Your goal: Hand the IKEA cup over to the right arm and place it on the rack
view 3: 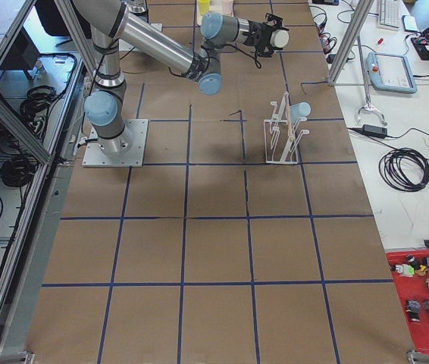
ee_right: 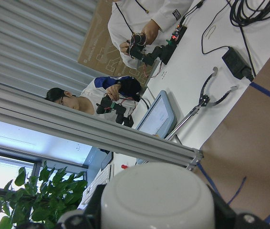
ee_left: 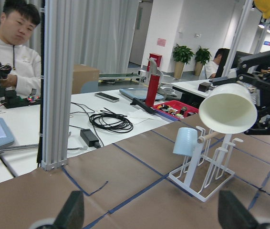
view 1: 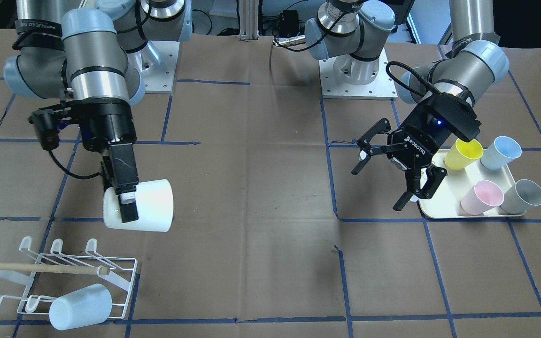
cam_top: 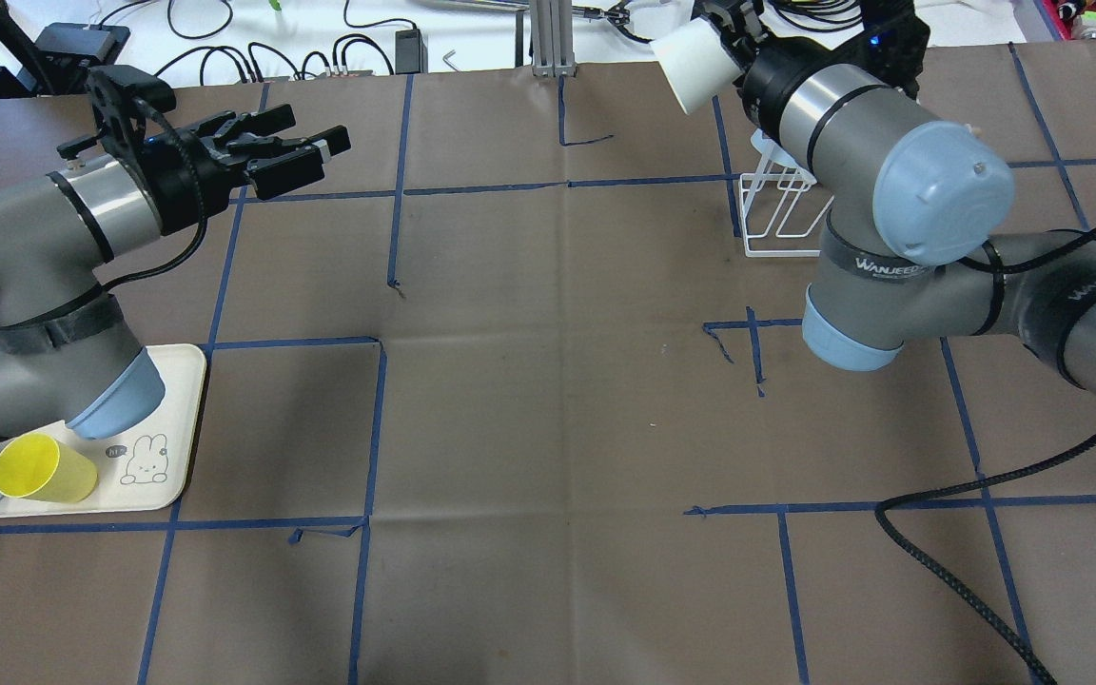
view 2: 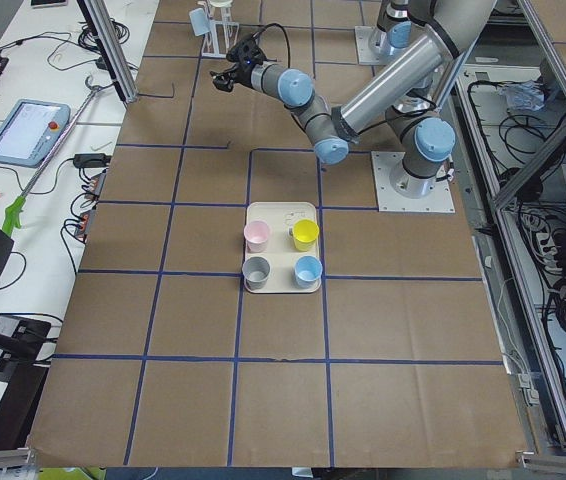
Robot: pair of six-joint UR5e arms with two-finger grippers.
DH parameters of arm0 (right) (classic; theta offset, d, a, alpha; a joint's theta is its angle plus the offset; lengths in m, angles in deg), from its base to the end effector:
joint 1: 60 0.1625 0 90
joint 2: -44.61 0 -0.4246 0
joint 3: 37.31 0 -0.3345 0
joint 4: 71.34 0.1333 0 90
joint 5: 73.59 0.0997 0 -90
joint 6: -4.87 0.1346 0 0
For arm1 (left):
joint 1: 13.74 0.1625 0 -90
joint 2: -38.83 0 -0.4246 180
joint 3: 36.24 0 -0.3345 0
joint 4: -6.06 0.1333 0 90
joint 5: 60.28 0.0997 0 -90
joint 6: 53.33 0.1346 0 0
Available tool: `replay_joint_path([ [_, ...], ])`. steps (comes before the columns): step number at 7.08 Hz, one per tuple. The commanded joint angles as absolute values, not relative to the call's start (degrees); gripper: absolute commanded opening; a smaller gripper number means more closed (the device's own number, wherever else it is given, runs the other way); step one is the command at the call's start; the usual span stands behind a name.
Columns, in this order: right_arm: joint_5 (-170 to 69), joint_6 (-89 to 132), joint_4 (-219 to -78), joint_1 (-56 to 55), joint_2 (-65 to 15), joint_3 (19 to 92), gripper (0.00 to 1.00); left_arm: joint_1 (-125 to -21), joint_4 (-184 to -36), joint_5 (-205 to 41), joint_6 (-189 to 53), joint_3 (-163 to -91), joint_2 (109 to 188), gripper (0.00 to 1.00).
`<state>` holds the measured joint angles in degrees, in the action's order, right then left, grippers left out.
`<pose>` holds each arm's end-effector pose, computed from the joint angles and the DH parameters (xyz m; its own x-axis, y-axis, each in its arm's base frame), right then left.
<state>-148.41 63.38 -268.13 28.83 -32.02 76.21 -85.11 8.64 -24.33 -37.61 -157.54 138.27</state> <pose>0.1579 -0.5253 0.4238 -0.5007 0.1749 -0.8478 0.8308 0.3723 -0.4138 -0.0868 -0.5008 0.3926 -0.7847 0.5587 0.2684 0.0158 0.4510 -0.8924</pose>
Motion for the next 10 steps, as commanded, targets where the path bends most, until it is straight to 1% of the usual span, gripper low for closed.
replay_joint_path([
  [1,-148.6,51.2,-268.2,21.8,-31.6,76.1,0.04,-91.3,0.6,-4.8,-39.0,-153.5,137.8,0.99],
  [2,-148.6,43.1,-268.0,19.1,-31.6,76.1,0.04,-94.2,-7.9,4.4,-39.0,-150.4,138.1,0.99],
  [4,-149.4,28.5,-267.9,16.0,-31.2,76.1,0.04,-97.7,-28.6,16.3,-39.2,-141.7,137.4,0.99],
  [6,-149.3,16.6,-267.9,12.9,-29.1,73.6,0.04,-98.1,-52.9,23.4,-40.6,-134.7,134.0,0.99],
  [7,-149.0,13.3,-268.2,12.3,-26.1,71.5,0.04,-98.3,-63.2,24.7,-42.9,-132.2,131.5,0.99],
  [8,-148.9,9.9,-268.5,12.2,-24.0,69.7,0.04,-98.5,-72.0,26.4,-44.7,-130.3,129.5,0.99],
  [9,-148.5,7.4,-268.7,11.5,-21.8,68.5,0.04,-98.6,-77.4,27.2,-46.2,-129.7,127.9,0.99],
  [10,-148.4,4.7,-271.2,10.4,-19.8,67.2,0.04,-98.9,-78.6,28.9,-46.5,-131.1,127.0,0.99],
])
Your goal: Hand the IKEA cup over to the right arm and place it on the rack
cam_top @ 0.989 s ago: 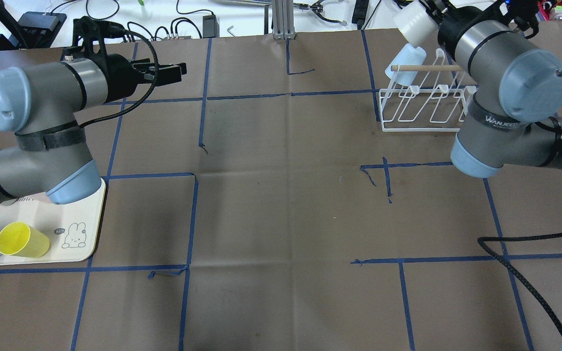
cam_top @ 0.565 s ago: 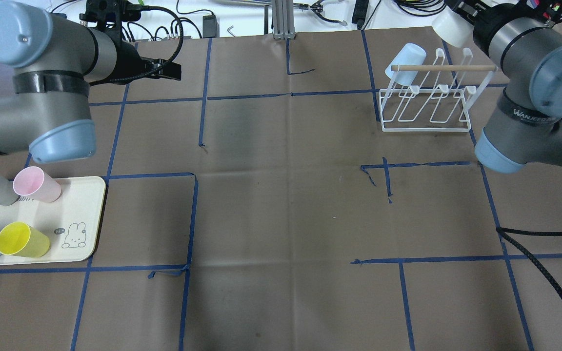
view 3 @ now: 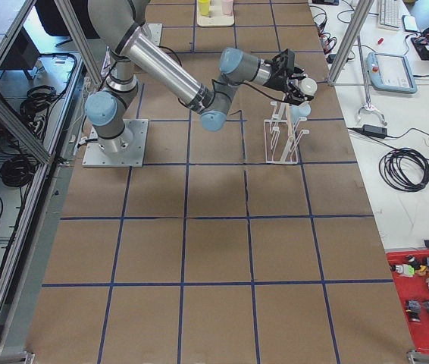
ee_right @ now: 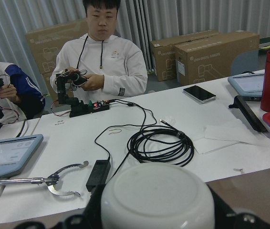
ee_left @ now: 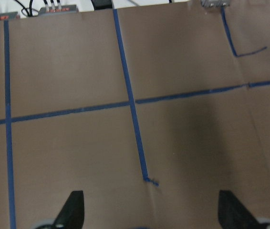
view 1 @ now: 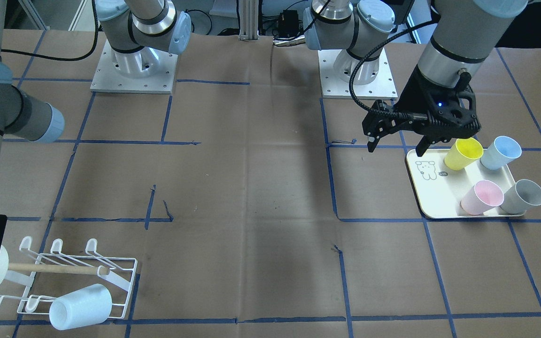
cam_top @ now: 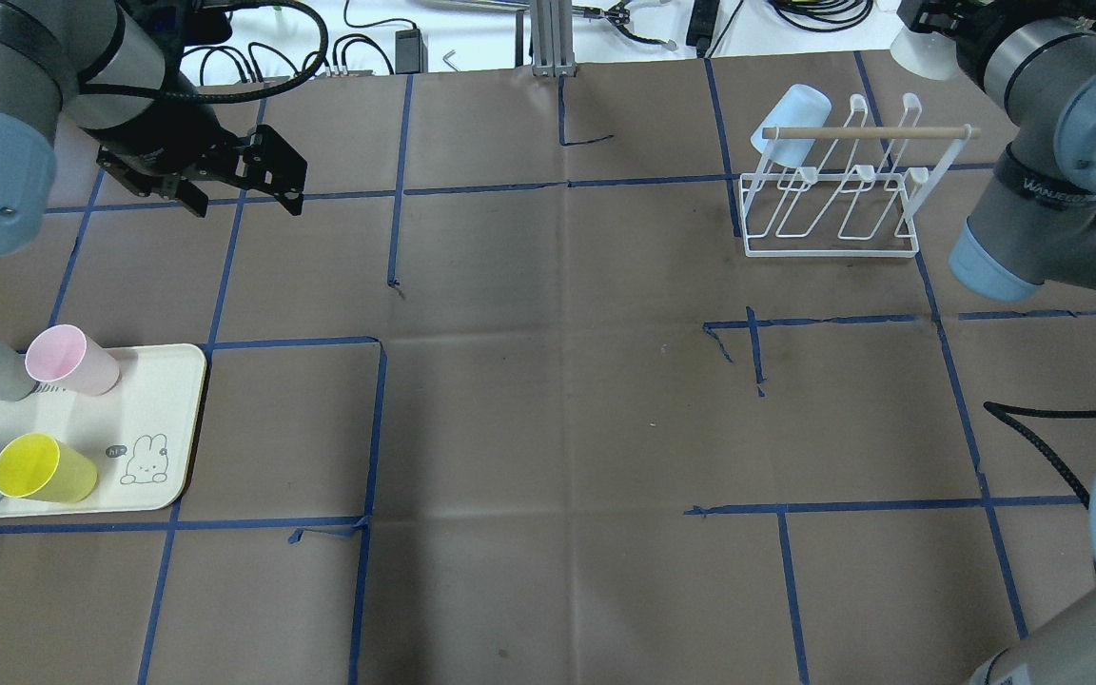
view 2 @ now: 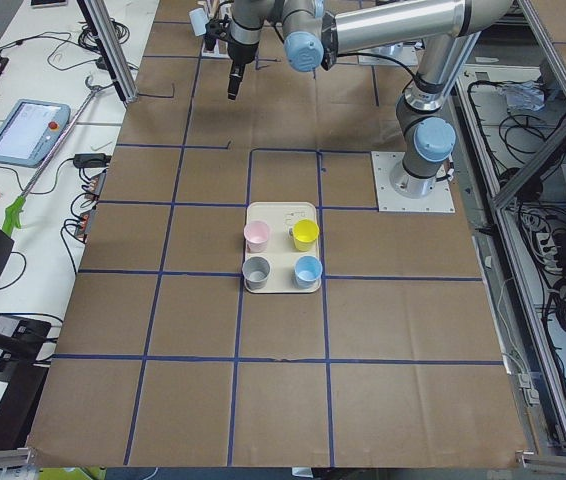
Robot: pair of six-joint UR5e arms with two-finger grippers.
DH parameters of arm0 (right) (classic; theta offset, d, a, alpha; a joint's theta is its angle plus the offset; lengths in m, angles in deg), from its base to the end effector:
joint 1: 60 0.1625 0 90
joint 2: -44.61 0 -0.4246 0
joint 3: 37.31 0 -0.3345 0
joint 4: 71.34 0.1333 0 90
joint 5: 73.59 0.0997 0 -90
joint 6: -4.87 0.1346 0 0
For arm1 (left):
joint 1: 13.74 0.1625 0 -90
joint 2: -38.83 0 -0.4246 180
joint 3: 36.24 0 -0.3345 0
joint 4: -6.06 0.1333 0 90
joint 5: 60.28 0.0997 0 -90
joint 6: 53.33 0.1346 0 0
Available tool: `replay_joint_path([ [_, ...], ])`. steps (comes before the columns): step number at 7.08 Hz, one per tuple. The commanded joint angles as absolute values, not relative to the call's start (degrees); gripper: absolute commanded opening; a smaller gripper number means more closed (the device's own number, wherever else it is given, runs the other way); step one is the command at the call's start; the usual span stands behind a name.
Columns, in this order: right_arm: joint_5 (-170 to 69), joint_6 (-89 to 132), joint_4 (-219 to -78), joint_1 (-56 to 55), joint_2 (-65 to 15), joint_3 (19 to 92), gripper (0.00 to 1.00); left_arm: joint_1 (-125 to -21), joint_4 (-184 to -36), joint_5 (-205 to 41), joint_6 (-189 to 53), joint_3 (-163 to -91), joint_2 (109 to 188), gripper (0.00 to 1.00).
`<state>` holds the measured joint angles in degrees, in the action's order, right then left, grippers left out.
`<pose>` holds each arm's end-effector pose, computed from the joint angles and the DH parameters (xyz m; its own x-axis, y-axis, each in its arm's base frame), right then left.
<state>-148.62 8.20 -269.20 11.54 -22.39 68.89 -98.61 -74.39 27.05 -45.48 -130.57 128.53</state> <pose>-0.0250 -0.6058 0.3875 -0.9842 0.0976 -0.1479 0.1727 0.3401 -0.9244 -0.0993 -0.4543 0.4393 -0.9981 0.0513 0.0328 0.0478 0.9937 -0.1016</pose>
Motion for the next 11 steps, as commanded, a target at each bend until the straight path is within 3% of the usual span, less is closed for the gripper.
replay_joint_path([
  [1,-148.4,2.3,-272.8,10.3,-17.4,64.9,0.04,-99.5,-78.6,29.2,-47.3,-131.2,126.8,0.99],
  [6,-148.5,2.3,-285.2,9.8,-8.6,64.4,0.04,-100.9,-77.7,29.2,-48.0,-131.1,126.5,0.99],
  [11,-148.6,2.4,-286.0,10.1,-8.5,68.2,0.05,-100.9,-77.7,29.2,-48.0,-131.2,126.6,0.99],
])
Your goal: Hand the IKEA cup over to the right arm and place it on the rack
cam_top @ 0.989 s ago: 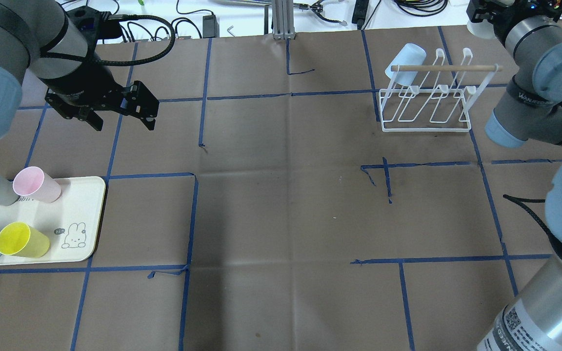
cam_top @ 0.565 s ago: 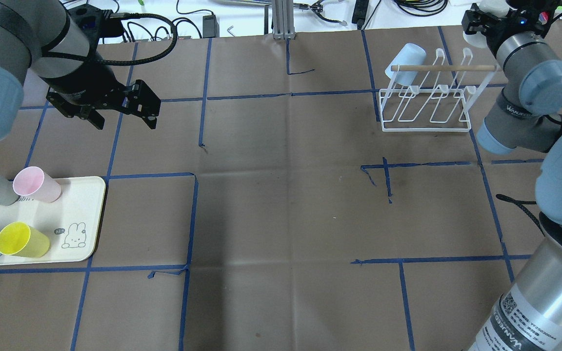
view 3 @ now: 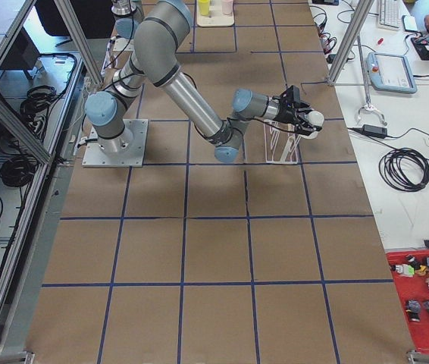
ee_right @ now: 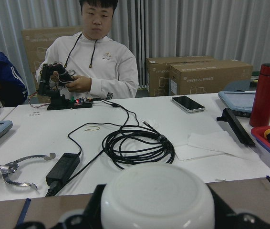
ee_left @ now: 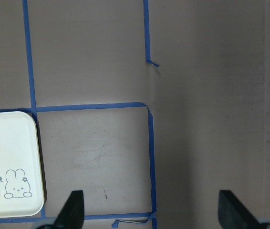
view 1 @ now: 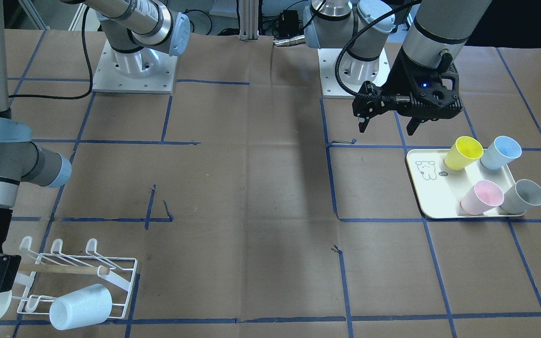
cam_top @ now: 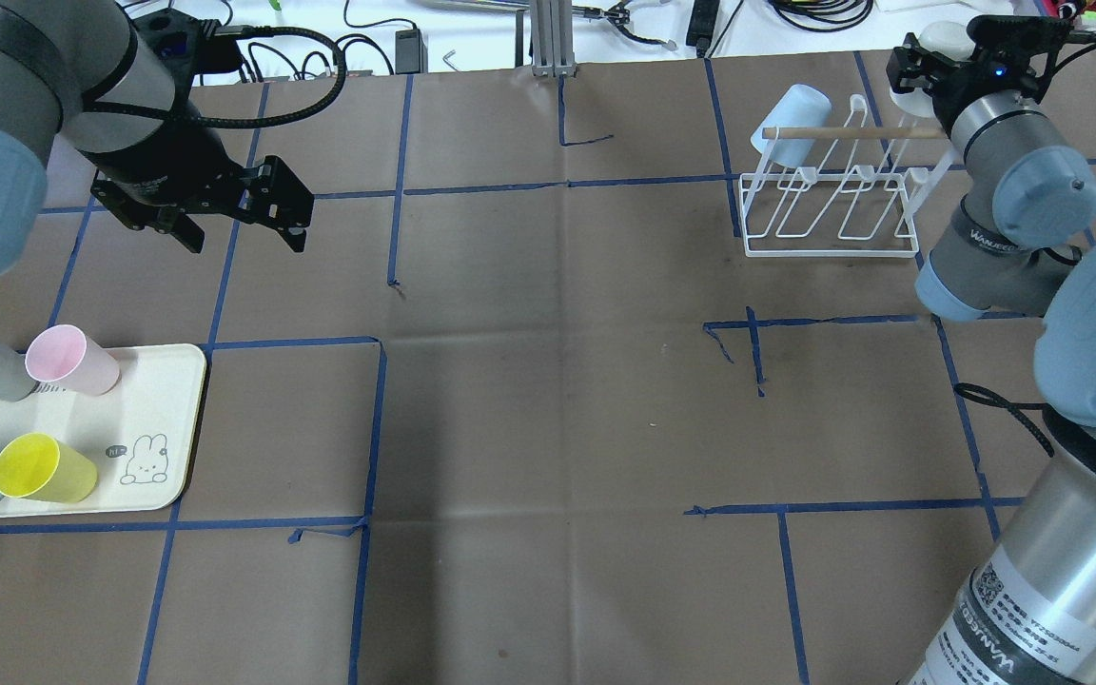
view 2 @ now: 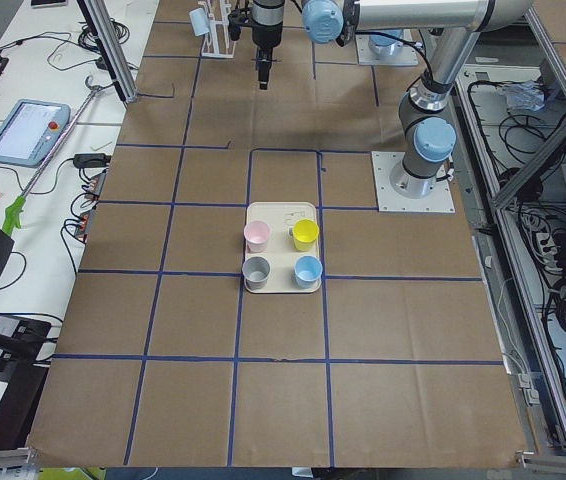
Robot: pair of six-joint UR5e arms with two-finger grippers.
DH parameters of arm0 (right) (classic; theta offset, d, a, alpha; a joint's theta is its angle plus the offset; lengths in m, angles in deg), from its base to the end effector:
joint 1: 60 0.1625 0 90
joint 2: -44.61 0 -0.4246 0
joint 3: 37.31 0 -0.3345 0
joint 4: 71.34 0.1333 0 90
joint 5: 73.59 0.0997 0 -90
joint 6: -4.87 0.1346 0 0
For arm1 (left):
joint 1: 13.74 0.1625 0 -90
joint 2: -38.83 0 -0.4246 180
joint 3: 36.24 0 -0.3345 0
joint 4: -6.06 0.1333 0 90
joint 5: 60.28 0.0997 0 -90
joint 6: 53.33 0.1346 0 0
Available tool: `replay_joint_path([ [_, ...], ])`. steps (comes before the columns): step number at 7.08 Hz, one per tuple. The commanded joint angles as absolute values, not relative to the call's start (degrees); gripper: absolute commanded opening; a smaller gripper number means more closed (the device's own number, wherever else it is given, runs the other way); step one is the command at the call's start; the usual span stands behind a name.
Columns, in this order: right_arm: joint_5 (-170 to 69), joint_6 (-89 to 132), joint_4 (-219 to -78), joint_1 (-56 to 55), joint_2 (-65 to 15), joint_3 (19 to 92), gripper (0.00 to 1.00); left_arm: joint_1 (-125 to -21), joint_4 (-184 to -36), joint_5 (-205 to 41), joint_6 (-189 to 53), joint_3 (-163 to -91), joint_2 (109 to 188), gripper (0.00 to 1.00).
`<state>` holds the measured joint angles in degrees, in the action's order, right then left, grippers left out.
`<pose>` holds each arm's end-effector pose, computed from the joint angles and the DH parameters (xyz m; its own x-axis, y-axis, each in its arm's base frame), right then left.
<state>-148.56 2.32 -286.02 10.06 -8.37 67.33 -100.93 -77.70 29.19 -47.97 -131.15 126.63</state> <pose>-0.0522 -0.6370 0.2965 -0.9959 0.0839 -0.0331 0.0553 0.2785 -0.9588 -0.1135 -0.4317 0.4428 -0.9990 0.0449 0.0034 0.0446 0.9971 -0.0622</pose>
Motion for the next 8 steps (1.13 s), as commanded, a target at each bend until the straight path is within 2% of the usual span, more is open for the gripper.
replay_joint_path([
  [1,-149.3,2.2,-285.7,10.0,-8.6,68.1,0.25,-100.9,-77.7,29.2,-48.0,-131.2,126.6,0.99],
  [2,-149.6,2.6,-285.0,10.0,-8.7,67.6,0.98,-100.9,-77.7,29.2,-47.9,-131.1,126.7,0.99],
  [5,-149.4,2.7,-284.9,10.0,-9.1,67.2,1.00,-100.9,-77.7,29.2,-48.0,-131.1,126.7,0.99],
  [8,-148.8,2.7,-281.2,10.5,-15.7,66.9,1.00,-100.9,-77.6,29.2,-48.0,-131.2,126.8,0.99],
])
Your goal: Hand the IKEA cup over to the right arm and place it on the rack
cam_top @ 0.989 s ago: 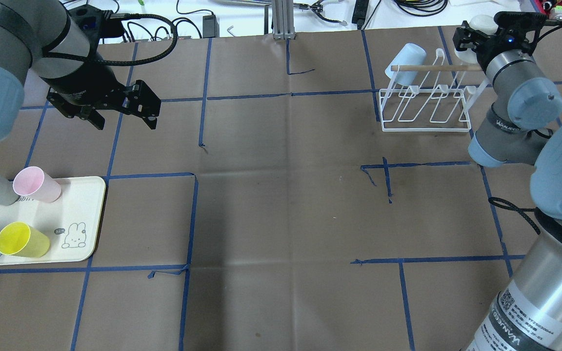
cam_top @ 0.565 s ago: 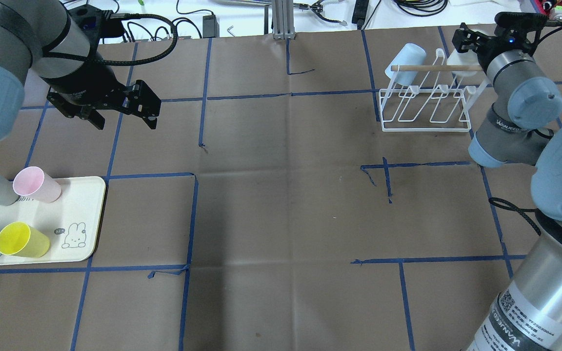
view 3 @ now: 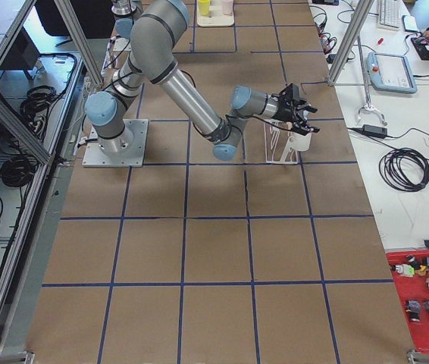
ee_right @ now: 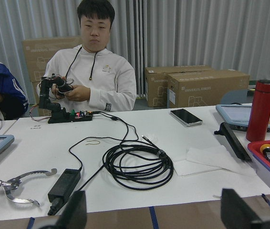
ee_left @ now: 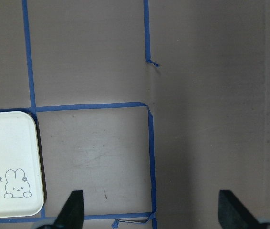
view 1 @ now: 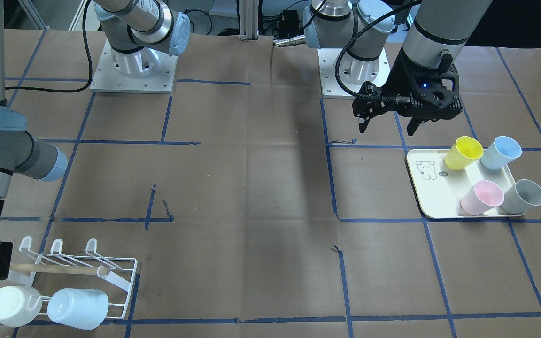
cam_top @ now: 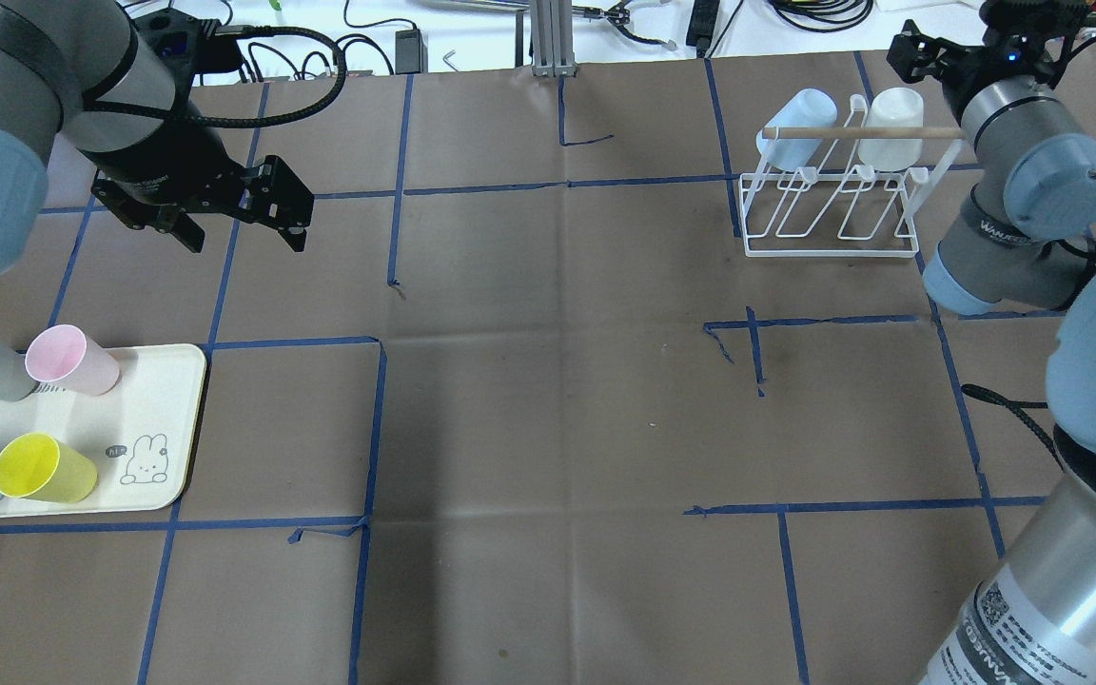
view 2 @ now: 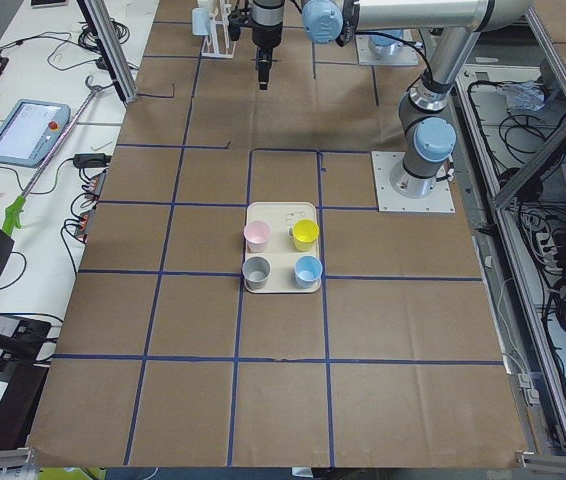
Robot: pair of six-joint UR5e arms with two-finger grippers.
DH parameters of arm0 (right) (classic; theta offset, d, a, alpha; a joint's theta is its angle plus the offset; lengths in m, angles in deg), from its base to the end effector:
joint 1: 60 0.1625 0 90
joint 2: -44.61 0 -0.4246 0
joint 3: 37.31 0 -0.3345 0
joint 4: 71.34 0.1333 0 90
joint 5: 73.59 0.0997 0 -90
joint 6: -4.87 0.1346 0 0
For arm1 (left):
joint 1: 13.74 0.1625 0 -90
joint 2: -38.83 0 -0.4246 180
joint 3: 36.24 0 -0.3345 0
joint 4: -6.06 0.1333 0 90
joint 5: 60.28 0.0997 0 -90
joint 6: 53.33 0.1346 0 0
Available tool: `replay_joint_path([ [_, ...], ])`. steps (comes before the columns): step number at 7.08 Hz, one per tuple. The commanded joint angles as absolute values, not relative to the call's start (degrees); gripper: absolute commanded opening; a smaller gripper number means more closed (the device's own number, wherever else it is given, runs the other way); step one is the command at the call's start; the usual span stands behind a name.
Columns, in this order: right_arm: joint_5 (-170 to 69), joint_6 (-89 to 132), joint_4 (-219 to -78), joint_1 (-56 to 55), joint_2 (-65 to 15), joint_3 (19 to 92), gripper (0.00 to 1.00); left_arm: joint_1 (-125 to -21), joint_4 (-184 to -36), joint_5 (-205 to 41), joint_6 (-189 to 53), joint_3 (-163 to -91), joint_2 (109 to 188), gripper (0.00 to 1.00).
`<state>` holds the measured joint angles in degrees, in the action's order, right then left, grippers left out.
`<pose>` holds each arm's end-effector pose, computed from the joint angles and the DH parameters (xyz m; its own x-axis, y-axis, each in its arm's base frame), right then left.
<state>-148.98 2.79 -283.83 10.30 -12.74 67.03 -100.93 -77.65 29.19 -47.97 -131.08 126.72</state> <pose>-0.0476 -0.6291 0.3393 -0.9958 0.0877 -0.0280 0.0483 0.2391 -0.9698 -0.1135 -0.4324 0.4427 -0.9990 0.0449 0.0034 0.0446 0.9970 -0.0627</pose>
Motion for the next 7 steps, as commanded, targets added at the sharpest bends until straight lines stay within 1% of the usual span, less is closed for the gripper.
replay_joint_path([
  [1,-149.3,2.7,-275.8,11.4,-18.4,67.0,1.00,-100.9,-77.6,29.2,-48.0,-131.1,126.8,0.99],
  [2,-149.3,2.8,-269.7,12.9,-21.3,67.4,1.00,-100.9,-77.6,29.2,-47.9,-131.1,126.8,0.99],
  [4,-149.6,2.9,-246.7,15.9,-30.2,68.4,1.00,-100.9,-77.6,29.2,-48.0,-131.1,126.7,0.99],
  [5,-150.0,2.8,-239.1,17.1,-33.8,68.8,1.00,-100.9,-77.6,29.2,-48.0,-131.2,126.7,0.99],
  [7,-156.5,2.9,-218.3,19.9,-38.3,68.4,1.00,-100.9,-77.6,29.2,-48.0,-131.2,126.8,0.99],
])
